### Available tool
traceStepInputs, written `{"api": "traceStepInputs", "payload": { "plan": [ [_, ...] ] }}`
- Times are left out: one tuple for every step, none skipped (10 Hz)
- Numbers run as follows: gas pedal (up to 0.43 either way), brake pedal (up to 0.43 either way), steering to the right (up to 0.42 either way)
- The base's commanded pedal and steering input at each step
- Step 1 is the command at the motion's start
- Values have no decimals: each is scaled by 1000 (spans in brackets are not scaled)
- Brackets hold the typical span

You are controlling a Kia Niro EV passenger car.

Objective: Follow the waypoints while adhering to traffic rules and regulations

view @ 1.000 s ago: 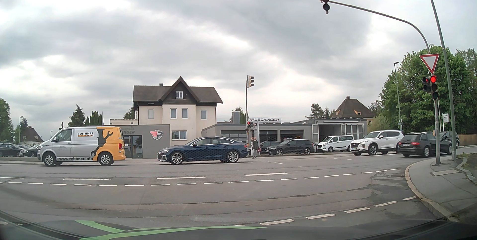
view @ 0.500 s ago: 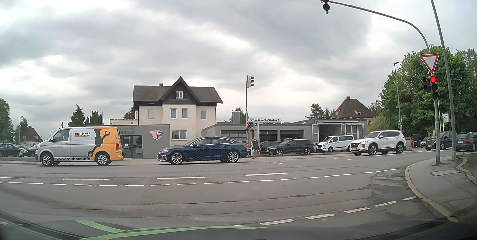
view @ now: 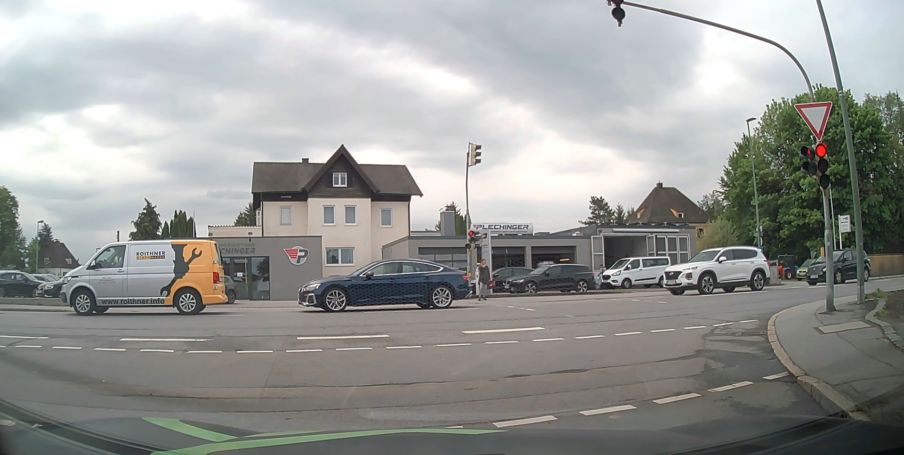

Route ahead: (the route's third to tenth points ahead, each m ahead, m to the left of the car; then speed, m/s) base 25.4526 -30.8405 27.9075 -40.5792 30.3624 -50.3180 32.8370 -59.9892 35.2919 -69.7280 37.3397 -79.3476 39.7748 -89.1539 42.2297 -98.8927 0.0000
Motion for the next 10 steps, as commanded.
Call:
{"api": "traceStepInputs", "payload": {
  "plan": [
    [0,287,101],
    [0,280,101],
    [0,287,101],
    [0,287,101],
    [0,280,101],
    [0,287,101],
    [0,287,101],
    [0,287,101],
    [0,280,101],
    [0,287,101]
  ]
}}
